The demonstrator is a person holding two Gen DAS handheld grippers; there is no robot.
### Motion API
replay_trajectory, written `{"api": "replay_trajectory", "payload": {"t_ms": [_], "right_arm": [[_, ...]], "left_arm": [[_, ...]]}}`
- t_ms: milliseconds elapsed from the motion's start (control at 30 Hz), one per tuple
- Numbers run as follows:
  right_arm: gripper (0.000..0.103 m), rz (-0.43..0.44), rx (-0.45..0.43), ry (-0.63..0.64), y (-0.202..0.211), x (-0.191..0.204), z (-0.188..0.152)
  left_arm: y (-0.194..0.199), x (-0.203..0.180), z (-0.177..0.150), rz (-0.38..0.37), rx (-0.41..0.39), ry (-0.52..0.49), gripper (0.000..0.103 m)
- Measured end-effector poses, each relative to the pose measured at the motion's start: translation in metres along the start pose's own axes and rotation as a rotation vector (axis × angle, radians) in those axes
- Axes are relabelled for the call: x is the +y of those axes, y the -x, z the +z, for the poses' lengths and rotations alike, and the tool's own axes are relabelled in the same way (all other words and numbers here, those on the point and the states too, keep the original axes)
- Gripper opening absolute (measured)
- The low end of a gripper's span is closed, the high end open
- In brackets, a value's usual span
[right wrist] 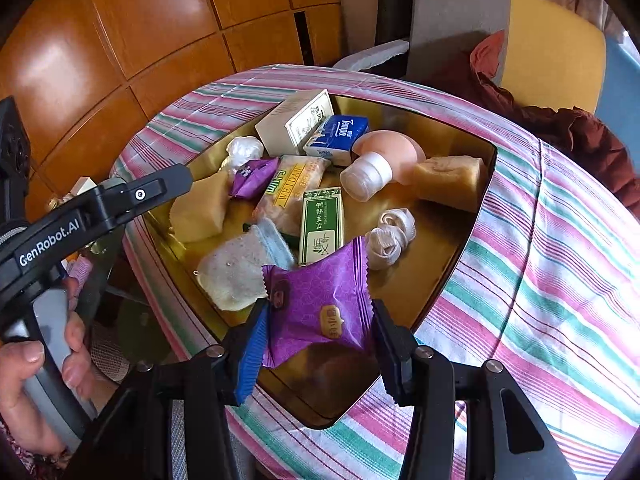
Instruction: Organize objects
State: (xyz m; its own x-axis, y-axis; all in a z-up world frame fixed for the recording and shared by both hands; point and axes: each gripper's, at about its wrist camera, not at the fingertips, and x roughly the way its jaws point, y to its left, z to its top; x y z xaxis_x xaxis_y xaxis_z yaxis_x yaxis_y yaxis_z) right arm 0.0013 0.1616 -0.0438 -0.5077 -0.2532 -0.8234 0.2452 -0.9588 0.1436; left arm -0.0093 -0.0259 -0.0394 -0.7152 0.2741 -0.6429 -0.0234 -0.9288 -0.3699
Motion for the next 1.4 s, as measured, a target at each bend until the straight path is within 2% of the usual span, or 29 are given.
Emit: {"api": "replay_trajectory", "payload": {"t_ms": [200, 467, 700, 967, 1067, 1133, 1267, 1400], "right_arm": [[0.057, 0.001, 0.006, -0.001, -0.004, 0.002, -0.001], [0.057, 0.004, 0.0, -0.005, -0.003, 0.001, -0.003], [0.058, -0.026, -0.062, -0.049, 0.009, -0.013, 0.002], [0.059, 0.027, -0.12, -0.067, 0.024, -0.015, 0.02], [0.067, 0.019, -0.143, -0.075, 0.027, -0.011, 0.024], [0.078, -0.001, -0.15, -0.09, 0.028, -0.01, 0.024], [0.085, -0.065, -0.15, -0.119, 0.027, -0.011, 0.023], [0.091, -0.122, -0.137, -0.128, 0.027, -0.013, 0.024]], "left_arm": [[0.001, 0.0, -0.001, 0.002, 0.001, -0.006, 0.066], [0.0, 0.0, 0.0, 0.001, 0.004, -0.001, 0.066], [0.003, -0.002, 0.001, 0.006, -0.01, -0.008, 0.066], [0.009, -0.006, 0.003, 0.011, -0.035, -0.021, 0.066], [0.009, -0.008, 0.004, 0.03, -0.032, -0.025, 0.066], [0.008, -0.009, 0.004, 0.058, -0.024, -0.028, 0.066], [0.007, -0.013, 0.007, 0.099, 0.008, -0.027, 0.066], [0.013, -0.02, 0.01, 0.136, -0.006, -0.063, 0.066]]}}
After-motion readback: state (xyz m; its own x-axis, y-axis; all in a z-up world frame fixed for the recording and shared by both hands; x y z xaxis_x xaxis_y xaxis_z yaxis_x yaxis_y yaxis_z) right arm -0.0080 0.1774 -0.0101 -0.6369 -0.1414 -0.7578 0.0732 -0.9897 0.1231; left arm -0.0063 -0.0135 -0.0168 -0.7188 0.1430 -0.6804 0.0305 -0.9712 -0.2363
